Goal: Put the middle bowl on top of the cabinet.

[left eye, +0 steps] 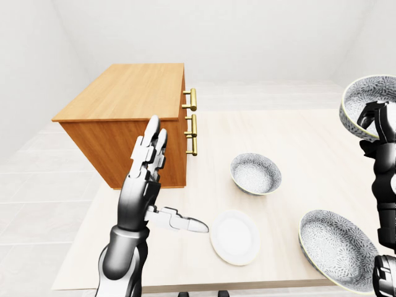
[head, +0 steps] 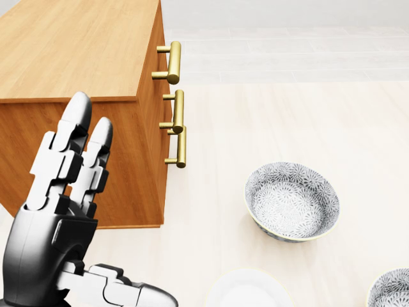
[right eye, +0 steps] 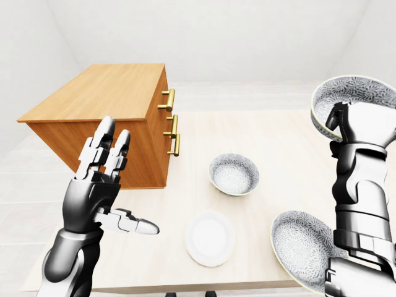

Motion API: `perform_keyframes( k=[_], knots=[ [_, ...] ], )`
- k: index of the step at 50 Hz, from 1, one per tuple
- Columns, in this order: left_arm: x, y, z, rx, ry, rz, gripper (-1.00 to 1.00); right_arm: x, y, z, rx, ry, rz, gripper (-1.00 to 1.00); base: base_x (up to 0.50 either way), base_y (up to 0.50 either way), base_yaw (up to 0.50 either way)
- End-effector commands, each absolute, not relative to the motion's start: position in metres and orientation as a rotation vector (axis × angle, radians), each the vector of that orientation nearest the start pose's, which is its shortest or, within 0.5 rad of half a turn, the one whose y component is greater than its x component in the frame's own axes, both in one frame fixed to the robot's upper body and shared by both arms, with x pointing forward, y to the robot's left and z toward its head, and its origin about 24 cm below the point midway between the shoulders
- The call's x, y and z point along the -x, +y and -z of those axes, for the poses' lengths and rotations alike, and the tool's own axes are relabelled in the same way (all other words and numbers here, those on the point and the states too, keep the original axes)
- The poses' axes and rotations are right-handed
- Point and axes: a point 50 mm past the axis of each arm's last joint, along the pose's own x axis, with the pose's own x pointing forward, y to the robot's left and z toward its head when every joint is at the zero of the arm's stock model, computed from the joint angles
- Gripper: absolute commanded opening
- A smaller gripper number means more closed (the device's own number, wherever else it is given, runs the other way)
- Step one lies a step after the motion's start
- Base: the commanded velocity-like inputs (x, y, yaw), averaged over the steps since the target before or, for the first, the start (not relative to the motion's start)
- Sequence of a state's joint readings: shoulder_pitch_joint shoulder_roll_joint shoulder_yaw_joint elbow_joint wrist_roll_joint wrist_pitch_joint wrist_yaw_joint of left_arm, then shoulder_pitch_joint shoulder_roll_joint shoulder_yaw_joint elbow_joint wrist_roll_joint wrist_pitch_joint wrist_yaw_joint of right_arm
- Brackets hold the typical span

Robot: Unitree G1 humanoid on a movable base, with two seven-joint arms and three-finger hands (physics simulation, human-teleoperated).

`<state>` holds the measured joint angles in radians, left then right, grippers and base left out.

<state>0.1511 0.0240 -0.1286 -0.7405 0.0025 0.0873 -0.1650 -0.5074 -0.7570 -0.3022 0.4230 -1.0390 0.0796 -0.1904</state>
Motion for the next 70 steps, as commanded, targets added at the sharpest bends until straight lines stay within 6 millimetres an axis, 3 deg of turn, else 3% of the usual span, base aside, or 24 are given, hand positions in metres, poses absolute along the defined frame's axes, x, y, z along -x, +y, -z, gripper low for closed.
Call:
perform_keyframes(
  k=[1,37,70],
  knots=[
    [-0.192,0.123,-0.165,-0.027,-0.502,0.261,1.0,-0.299,-0.344,-0.23,1.569,-0.145,0.772,-1.0,0.0,0.0,0.0],
    [-0.194,0.124,-0.165,-0.04,-0.5,0.255,1.0,-0.31,-0.296,-0.245,1.619,-0.296,0.652,-1.0,0.0,0.0,0.0],
    [-0.193,0.127,-0.168,-0.035,-0.515,0.251,1.0,-0.318,-0.259,-0.274,1.605,-0.419,0.568,-1.0,0.0,0.0,0.0]
  ],
)
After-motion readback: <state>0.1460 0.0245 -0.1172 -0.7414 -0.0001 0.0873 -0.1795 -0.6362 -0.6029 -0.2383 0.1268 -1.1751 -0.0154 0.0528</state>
